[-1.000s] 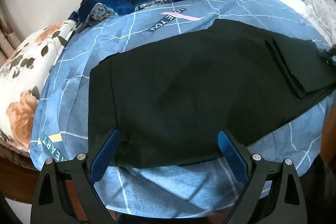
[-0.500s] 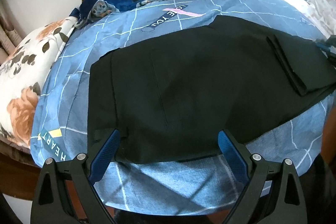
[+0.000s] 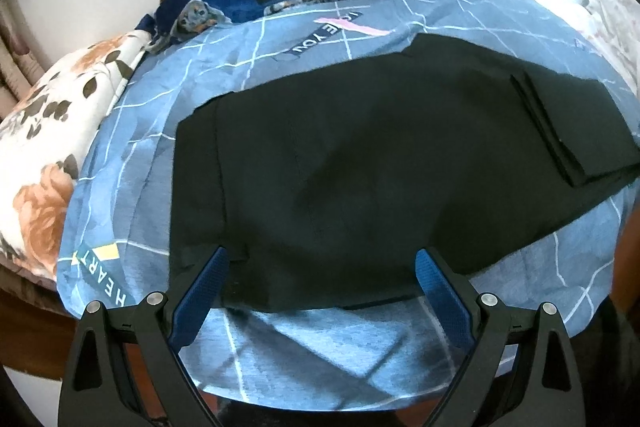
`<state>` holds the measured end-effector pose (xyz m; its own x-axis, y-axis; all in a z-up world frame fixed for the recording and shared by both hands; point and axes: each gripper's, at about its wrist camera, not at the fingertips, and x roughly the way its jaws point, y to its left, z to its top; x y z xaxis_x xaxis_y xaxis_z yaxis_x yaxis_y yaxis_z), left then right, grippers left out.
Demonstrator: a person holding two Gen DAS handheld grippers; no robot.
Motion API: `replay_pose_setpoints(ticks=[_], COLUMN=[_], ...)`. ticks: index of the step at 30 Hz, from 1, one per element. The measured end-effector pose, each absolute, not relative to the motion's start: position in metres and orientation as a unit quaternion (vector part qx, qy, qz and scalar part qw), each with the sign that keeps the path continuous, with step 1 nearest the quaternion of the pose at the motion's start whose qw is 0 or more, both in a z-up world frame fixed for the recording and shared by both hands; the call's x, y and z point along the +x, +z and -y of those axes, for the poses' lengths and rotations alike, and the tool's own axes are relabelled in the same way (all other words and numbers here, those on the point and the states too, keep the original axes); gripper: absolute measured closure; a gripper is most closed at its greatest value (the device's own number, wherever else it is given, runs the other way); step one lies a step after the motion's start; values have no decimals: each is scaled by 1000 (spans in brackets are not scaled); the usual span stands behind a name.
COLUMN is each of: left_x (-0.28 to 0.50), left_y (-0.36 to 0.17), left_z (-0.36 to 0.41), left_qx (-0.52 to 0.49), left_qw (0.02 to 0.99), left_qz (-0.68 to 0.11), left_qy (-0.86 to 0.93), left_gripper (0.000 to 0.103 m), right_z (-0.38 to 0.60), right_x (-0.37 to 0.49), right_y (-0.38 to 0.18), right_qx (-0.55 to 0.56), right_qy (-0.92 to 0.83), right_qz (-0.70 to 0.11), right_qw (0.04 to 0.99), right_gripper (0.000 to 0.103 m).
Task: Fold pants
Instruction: 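Move the left gripper to the folded edge of the black trousers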
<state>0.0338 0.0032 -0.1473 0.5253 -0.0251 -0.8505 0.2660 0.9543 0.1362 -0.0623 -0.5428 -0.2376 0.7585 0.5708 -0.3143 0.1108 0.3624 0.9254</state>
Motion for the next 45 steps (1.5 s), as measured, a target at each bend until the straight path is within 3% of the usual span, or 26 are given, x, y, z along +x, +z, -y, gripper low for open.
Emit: replay_pose_setpoints(ticks=[3,11,15,19,21,23,26,31,38,45], left_x=[35,47,55,56,55,52,51,48,54,64], left_y=[-143,-118,-103,-104,-113,-121,-132,-139,-170,-178], left_z=[-11,-62,-123,-187,-209,-218,-216,-190,-168,-164], left_qx=[107,56,-14,-99,-151,-197,-252,-262,-270,-274], left_qw=[866,879,885,880,867,854,830,791,759,783], left_qz=[-481,-472,-466,-464,-475,-478,-479,-506,-552,-517], left_qy=[-82,-46,-10,8,-18,-56,-132,-223,-218,-210], left_gripper=[9,9,9,9,9,10,14,16,16,17], right_z=[539,528,514,490,472,451,414,353,306,304], right_x=[-61,-59,-55,-47,-38,-31,-22,-18,-17,-19], right_y=[-247,-237,-210,-169,-153,-142,-135,-149,-172,-181], right_qx=[521,470,421,409,402,395,386,412,407,429], right_qy=[125,85,59,98,123,149,185,243,269,268], right_qz=[-331,-358,-365,-334,-330,-331,-345,-374,-420,-427], right_qw=[777,802,828,844,845,844,835,795,765,750], right_gripper=[103,103,80,70,56,51,49,44,38,32])
